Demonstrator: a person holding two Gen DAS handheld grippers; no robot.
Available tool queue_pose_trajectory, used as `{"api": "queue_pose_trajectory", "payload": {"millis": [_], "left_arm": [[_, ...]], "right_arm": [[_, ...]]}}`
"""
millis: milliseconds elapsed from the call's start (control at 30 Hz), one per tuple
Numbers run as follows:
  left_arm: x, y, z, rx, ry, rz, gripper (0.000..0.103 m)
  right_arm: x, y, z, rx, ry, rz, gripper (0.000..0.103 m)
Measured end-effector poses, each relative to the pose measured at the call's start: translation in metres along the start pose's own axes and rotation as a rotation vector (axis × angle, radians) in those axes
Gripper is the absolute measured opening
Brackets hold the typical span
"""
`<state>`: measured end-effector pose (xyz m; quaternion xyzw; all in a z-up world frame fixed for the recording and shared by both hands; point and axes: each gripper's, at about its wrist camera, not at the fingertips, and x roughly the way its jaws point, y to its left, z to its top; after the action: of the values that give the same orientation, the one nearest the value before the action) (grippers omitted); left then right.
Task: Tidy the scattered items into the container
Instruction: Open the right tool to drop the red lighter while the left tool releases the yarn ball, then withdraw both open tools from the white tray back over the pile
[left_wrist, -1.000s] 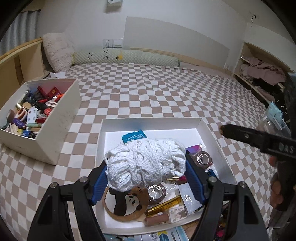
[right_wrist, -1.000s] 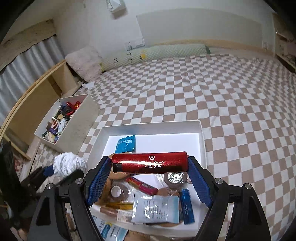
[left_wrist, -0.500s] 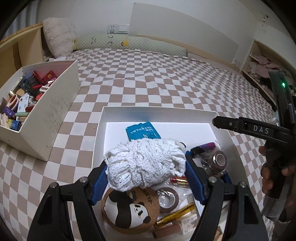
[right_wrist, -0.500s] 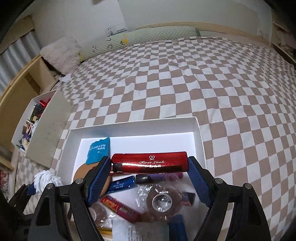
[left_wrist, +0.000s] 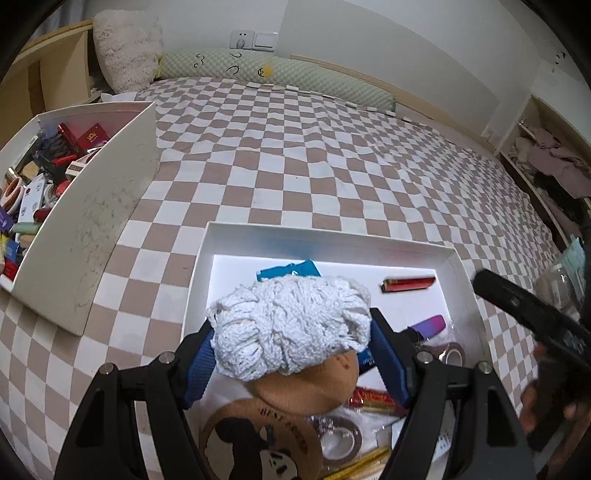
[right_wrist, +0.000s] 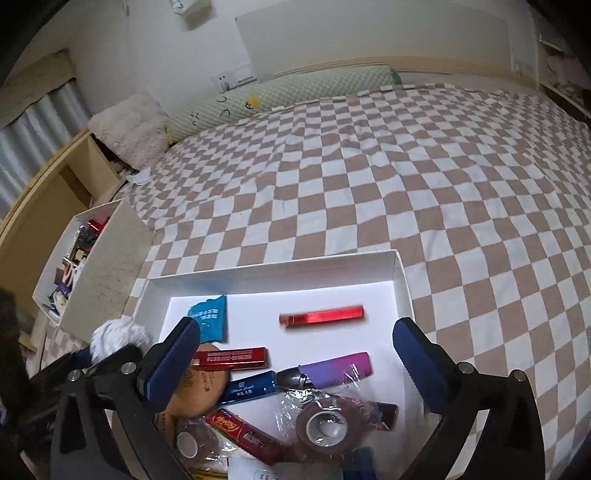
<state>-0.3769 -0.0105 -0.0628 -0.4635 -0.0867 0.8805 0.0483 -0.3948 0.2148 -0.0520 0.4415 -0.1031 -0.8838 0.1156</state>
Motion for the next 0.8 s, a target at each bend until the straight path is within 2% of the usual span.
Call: {"api": "queue_pose_trajectory", "payload": {"millis": [167,267,367,600,667,700,800], "left_arm": [[0.014,-0.013,0.006,0.002,0.028,-0.03,0.075],[0.022,-0.03,0.004,0.059,0.032,-0.005,0.075],[0.032,-0.04,0.003,0.074,0.047,-0.005,0.075],[0.045,-0.059,0.004,0.095,0.038,-0.03,0.075],[0.047,-0.06,0.004,0.085,0.02,-0.041,0.085],[0.047,-0.06,0.003,0.074,0.012,-0.03,0.103],[0.047,-0.057,0.001,0.072,0.002,-0.009,0.103]], "right_arm": [[-0.01,0.0,0.001,0.003,-0.023,0.037,0.103],[-0.016,-0.005,0.001,0.01,-0.031,0.048,0.103],[-0.019,-0.008,0.001,0.025,-0.032,0.061,0.103],[-0.027,-0.014,0.002,0.026,-0.04,0.096,0.103],[-0.028,-0.015,0.002,0.028,-0.039,0.1,0.103],[-0.029,-0.016,0.001,0.028,-0.04,0.1,0.103],[-0.03,-0.016,0.0,0.027,-0.044,0.097,0.103]]}}
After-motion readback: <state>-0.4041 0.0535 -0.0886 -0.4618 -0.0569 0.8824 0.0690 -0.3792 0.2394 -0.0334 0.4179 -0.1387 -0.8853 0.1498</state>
